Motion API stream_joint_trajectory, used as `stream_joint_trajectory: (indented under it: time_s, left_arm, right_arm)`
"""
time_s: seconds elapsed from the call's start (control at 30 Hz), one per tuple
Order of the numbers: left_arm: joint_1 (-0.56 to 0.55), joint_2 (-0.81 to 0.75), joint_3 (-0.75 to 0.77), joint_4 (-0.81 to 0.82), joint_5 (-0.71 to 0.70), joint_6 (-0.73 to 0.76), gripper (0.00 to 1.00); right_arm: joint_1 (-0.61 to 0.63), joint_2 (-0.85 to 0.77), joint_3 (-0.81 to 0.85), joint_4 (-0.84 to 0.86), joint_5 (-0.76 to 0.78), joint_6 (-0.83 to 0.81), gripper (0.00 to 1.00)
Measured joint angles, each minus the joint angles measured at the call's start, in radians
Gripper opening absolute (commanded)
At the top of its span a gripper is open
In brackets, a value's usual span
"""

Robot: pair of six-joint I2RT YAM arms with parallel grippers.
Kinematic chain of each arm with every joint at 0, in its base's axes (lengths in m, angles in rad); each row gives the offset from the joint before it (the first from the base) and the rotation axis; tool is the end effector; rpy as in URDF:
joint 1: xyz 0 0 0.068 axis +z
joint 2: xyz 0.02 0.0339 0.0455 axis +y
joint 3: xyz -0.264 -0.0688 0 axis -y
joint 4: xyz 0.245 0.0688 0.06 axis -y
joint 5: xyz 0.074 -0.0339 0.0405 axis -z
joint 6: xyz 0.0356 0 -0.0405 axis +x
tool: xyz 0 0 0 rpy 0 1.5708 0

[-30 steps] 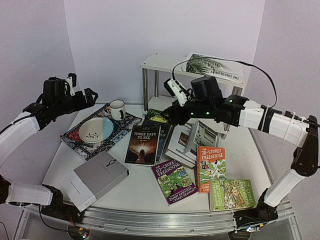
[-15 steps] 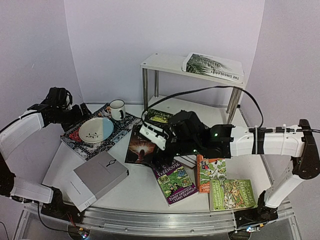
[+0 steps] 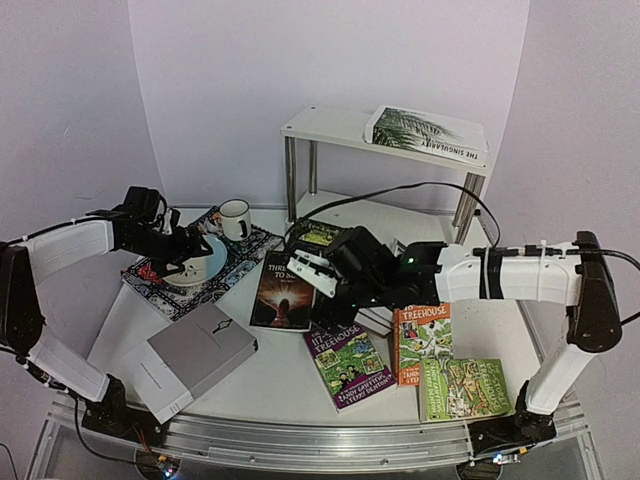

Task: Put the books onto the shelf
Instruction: Pick up the book from the center of the board.

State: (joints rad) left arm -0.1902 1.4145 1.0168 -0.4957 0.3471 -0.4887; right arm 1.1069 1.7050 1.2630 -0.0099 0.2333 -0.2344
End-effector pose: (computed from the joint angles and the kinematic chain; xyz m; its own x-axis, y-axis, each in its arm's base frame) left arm 0.2878 -0.0677 0.2510 -0.8573 -0.2845 -0.4290 -0.0174 0.8489 -0.5283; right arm 0.1864 0.3542 0.2771 -0.0096 -0.5242 -0.8516 -0.8012 0.5136 -0.3071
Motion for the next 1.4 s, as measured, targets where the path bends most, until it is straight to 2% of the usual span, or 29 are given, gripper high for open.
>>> stream_joint_trajectory:
  time_s: [0.23,0.33,0.47,0.6,0.77,0.87,1.07,1.4]
  left_arm:
    - [-0.095,0.014,0.0,0.053,0.065,0.02,1.0]
    - [-0.109,0.014,0.0,0.062,0.062,0.018,1.0]
    - [-0.082,0.003,-0.011,0.063,-0.013,-0.024,1.0]
    - [0.022,-0.058,-0.09,0.068,-0.08,-0.09,1.0]
    - [0.121,-0.122,-0.2,0.058,-0.13,-0.168,1.0]
    - [0.137,-0.136,-0.243,0.048,-0.138,-0.21,1.0]
    - [0.144,-0.136,-0.27,0.043,-0.136,-0.256,1.0]
    - [0.145,-0.136,-0.288,0.042,-0.114,-0.276,1.0]
  right_arm:
    - [-0.096,0.005,0.051,-0.113,0.082,0.051,0.98]
    - [-0.082,0.018,0.055,-0.116,0.06,0.068,0.98]
    - [-0.008,0.054,0.057,-0.065,0.043,0.02,0.98]
    - [0.098,0.113,0.056,0.055,-0.018,-0.087,0.98]
    - [0.189,0.134,-0.066,0.337,-0.101,-0.293,0.98]
    - [0.223,0.177,-0.111,0.474,-0.123,-0.417,0.98]
    - [0.284,0.322,-0.098,0.667,-0.102,-0.639,0.98]
    - [0.343,0.566,0.096,0.783,0.01,-0.884,0.98]
